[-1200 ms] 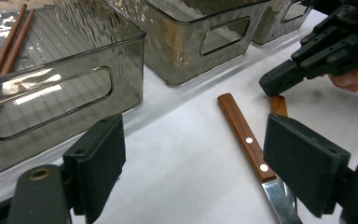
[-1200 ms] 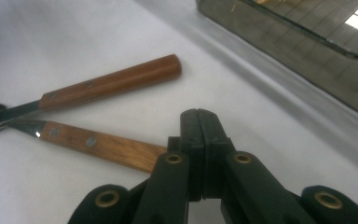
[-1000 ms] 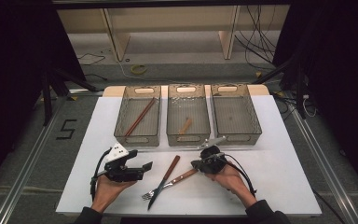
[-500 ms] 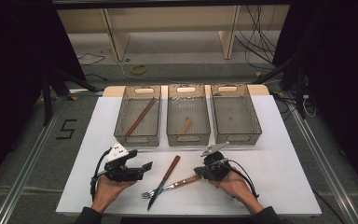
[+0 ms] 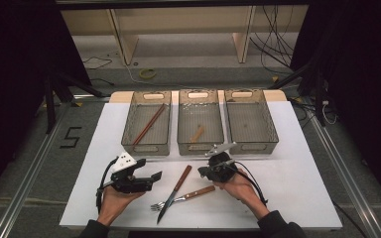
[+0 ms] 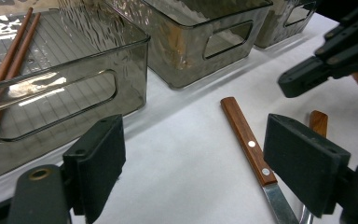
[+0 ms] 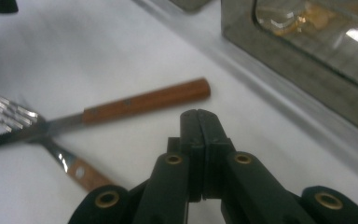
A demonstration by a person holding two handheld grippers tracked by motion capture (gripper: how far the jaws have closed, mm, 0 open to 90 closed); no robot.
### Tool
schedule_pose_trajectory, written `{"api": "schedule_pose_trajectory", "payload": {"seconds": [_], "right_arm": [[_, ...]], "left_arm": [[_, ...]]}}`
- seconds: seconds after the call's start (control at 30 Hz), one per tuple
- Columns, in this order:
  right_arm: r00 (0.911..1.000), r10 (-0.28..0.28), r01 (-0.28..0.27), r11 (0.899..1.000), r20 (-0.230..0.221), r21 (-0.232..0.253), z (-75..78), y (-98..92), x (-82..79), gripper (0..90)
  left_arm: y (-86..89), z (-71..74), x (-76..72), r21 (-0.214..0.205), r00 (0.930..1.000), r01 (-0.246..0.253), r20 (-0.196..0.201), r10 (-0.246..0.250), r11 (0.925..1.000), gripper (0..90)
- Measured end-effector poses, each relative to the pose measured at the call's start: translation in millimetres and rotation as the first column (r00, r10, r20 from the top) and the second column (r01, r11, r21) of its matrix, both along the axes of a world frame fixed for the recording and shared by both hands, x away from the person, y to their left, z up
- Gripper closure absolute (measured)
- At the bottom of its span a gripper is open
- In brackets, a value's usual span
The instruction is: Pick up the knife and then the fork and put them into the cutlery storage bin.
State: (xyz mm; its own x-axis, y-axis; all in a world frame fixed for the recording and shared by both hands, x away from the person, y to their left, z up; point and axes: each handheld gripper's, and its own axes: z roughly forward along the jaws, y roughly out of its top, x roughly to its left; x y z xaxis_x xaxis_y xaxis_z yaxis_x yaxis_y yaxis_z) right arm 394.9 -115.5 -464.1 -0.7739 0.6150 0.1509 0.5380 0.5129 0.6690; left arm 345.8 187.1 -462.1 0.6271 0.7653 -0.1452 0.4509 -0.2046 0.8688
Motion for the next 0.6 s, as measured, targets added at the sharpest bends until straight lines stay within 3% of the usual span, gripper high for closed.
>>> {"api": "schedule_pose_trajectory", "payload": {"seconds": [0.27, 0.6], "right_arm": [[0.9998, 0.008, -0.008, 1.0, 0.017, -0.006, 2.9, 25.3, 21.7, 90.0], [0.9991, 0.042, -0.042, 0.997, 0.005, -0.058, -8.2, 51.4, 40.3, 90.0]], "left_arm": [[0.9, 0.3, 0.1, -0.004, 1.0, -0.002, 0.0, 0.002, 1.0, 20.2], [2.3, -0.2, 0.6, -0.007, 1.0, -0.004, 0.001, 0.004, 1.0, 20.2]]}}
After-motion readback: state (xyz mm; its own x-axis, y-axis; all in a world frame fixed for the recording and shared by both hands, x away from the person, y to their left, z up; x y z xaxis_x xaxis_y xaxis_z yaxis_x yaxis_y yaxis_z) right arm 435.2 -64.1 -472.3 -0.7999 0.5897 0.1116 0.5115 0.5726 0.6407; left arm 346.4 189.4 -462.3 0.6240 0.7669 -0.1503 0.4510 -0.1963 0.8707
